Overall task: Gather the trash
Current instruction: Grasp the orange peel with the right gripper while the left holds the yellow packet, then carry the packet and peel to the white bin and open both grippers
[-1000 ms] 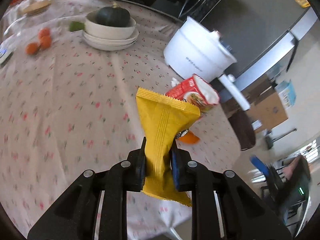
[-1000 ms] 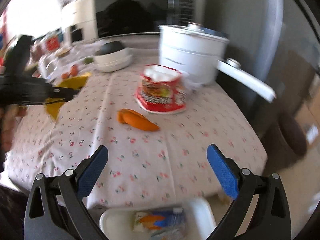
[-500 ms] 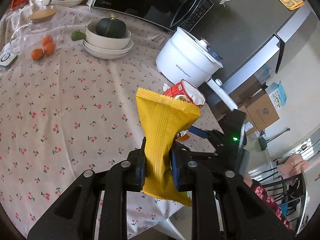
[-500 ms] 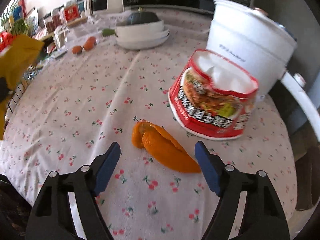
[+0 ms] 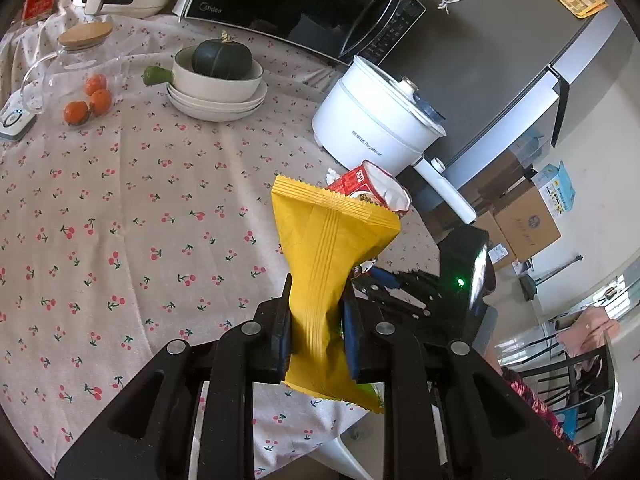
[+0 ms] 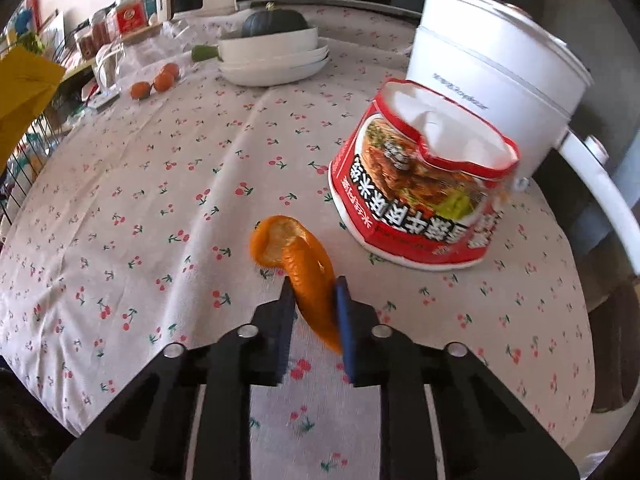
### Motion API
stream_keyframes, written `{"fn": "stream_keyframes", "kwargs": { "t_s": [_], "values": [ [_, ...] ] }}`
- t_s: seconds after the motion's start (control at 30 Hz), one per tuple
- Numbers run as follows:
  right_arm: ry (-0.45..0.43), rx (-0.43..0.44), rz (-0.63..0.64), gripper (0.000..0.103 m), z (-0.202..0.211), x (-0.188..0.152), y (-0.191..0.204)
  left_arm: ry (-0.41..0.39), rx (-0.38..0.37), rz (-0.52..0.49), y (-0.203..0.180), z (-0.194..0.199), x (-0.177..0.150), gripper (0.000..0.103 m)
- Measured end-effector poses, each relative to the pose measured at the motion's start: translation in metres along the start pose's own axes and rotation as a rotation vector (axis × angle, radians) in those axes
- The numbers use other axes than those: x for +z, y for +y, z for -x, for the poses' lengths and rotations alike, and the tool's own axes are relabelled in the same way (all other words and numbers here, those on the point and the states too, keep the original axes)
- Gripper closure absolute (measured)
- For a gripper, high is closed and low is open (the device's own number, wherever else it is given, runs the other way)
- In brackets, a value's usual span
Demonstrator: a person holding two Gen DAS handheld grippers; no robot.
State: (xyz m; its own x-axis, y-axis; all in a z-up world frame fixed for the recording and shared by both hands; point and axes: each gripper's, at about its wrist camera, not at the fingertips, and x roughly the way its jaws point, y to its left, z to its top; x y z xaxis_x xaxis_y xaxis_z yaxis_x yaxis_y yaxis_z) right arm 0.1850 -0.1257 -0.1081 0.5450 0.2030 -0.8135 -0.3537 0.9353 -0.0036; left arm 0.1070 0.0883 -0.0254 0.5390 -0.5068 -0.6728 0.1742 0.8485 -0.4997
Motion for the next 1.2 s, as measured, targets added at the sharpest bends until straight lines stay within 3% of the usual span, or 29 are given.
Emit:
{"fn": "stream_keyframes", "kwargs": {
  "t_s": [0.1,0.47,0.77,1.07,1.2],
  "values": [
    [-0.016,-0.011,-0.014,0.091,0.014,-0.005,0.002,-0.010,-0.008,0.000,-0.002,0.003,0.000,0.083],
    [-0.129,-0.066,-0.046,0.091,0.088,-0.015,0.005,-0.040,-0.044,-0.030,-0.020,0.017,-0.003,0.083],
    [-0.230,-0.181,-0.137,0.091,0.159,-0.051,0.000,-0.058,-0.070,-0.071,-0.039,0.024,-0.012,0.083],
    [-0.188,-0.285,-0.258,0.091,0.181,-0.115,-0.002,-0.054,-0.090,-0.127,-0.058,0.025,-0.024,0.083],
    [-0.144,-0.302,-0.304,0.085,0.181,-0.135,0.001,-0.045,-0.093,-0.149,-0.066,0.022,-0.029,0.083]
  ]
}}
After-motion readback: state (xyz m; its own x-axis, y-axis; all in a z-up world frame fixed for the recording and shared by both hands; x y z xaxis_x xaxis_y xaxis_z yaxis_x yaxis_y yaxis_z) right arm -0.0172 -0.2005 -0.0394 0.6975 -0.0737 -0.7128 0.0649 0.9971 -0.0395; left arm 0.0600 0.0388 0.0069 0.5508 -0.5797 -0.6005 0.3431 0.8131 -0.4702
